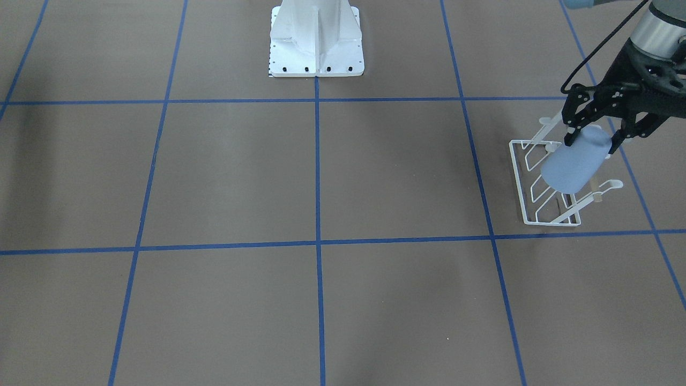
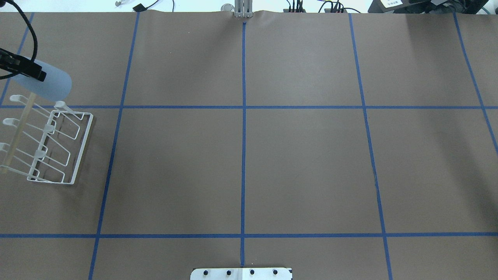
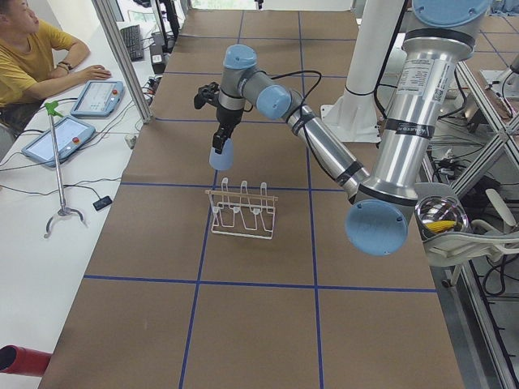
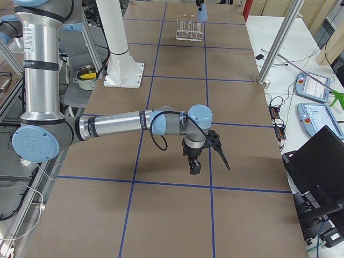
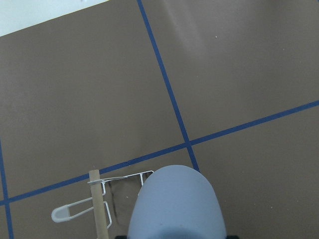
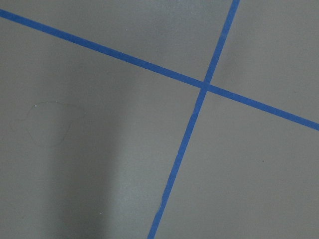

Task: Hang cup on cup holder
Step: 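Move the cup with the left gripper above the rack's pegs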

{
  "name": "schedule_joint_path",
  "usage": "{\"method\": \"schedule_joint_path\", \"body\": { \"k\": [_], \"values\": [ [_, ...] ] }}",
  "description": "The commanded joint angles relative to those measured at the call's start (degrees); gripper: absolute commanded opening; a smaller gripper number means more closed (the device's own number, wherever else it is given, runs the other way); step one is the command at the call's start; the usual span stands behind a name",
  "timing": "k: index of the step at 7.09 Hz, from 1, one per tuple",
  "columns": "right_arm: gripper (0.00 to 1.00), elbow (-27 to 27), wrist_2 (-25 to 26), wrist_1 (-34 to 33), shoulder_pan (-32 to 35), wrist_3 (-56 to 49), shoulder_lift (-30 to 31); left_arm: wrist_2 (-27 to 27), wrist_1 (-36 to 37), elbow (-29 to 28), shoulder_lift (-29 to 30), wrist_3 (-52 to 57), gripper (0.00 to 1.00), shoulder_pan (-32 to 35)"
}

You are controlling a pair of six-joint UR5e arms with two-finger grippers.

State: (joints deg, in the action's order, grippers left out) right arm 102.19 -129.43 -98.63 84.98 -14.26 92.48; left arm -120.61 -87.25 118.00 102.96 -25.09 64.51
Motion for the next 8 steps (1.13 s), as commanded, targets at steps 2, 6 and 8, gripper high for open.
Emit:
{"method": "schedule_joint_path", "body": {
  "k": [2, 6, 8],
  "values": [
    [1.00, -0.3, 0.1, 0.0, -0.1, 0.0, -0.2, 0.2, -1.4, -2.0, -0.3, -0.3, 0.00, -2.0],
    [1.00, -0.2, 0.0, -0.1, -0.1, 0.2, -0.2, 2.3, -1.0, -2.2, -0.7, 0.1, 0.00, -2.2],
    [1.00, -0.3, 0.0, -0.1, -0.1, 0.2, -0.1, 2.2, -1.0, -3.6, -0.7, 0.1, 0.00, -3.2]
  ]
}}
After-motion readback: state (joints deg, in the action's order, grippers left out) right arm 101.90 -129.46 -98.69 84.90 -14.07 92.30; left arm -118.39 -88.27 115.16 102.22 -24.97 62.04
